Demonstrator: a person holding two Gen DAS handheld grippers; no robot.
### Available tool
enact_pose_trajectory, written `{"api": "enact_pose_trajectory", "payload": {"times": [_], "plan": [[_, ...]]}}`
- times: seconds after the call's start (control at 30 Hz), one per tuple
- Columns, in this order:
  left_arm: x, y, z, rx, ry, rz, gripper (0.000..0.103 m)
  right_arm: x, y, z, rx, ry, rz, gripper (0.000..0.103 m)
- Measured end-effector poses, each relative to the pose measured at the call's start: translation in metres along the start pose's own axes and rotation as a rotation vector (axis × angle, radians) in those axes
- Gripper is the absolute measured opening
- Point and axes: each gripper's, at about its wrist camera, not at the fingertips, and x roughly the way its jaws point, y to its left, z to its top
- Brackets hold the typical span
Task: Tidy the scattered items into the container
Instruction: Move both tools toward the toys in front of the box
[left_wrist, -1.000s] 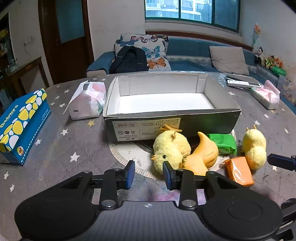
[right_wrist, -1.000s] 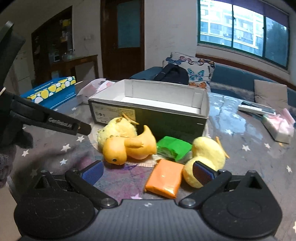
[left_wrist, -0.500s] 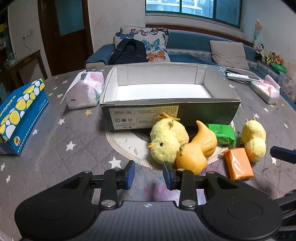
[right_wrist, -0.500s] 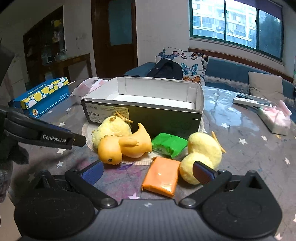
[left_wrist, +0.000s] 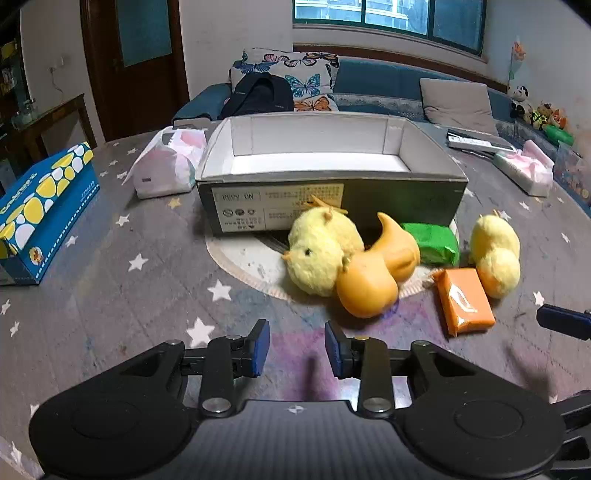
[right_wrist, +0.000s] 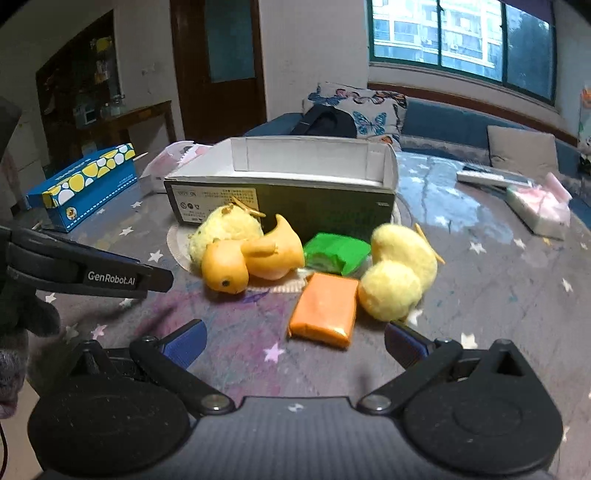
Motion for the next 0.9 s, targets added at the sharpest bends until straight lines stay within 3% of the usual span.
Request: {"api": "enact_pose_trajectory", "payload": {"times": [0.9], "plan": [[0.0, -0.018, -0.036, 0.001, 0.028, 0.01, 0.036, -0.012, -0.007, -0.031, 0.059, 0.031, -0.041, 0.103]]}}
